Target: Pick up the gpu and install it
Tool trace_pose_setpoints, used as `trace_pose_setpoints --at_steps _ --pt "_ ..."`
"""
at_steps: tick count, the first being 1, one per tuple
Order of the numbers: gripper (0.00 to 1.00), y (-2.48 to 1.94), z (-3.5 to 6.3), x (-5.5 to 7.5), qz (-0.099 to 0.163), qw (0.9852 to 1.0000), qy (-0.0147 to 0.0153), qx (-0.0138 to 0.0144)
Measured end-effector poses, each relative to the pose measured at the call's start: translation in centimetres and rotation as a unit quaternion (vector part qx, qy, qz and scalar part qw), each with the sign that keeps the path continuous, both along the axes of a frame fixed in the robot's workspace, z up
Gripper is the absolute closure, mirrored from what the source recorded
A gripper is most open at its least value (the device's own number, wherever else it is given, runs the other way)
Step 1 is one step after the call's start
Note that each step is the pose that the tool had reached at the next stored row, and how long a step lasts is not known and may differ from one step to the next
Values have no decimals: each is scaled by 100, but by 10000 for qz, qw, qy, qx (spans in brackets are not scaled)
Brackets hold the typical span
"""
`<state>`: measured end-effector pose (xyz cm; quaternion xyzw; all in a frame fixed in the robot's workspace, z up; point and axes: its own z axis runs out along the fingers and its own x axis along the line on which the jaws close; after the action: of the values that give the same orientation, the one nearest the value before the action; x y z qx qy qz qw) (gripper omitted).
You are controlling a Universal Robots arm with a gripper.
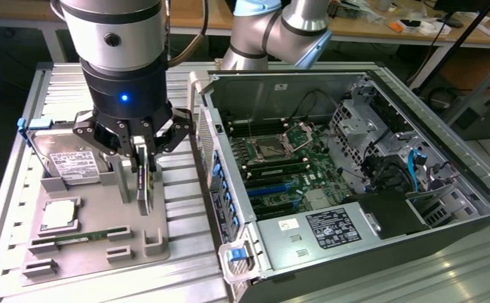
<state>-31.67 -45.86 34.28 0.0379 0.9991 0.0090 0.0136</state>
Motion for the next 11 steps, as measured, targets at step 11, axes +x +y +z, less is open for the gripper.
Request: trace_pose_setpoints --at_steps 11 --pt "73 0 73 0 0 10000 0 -13"
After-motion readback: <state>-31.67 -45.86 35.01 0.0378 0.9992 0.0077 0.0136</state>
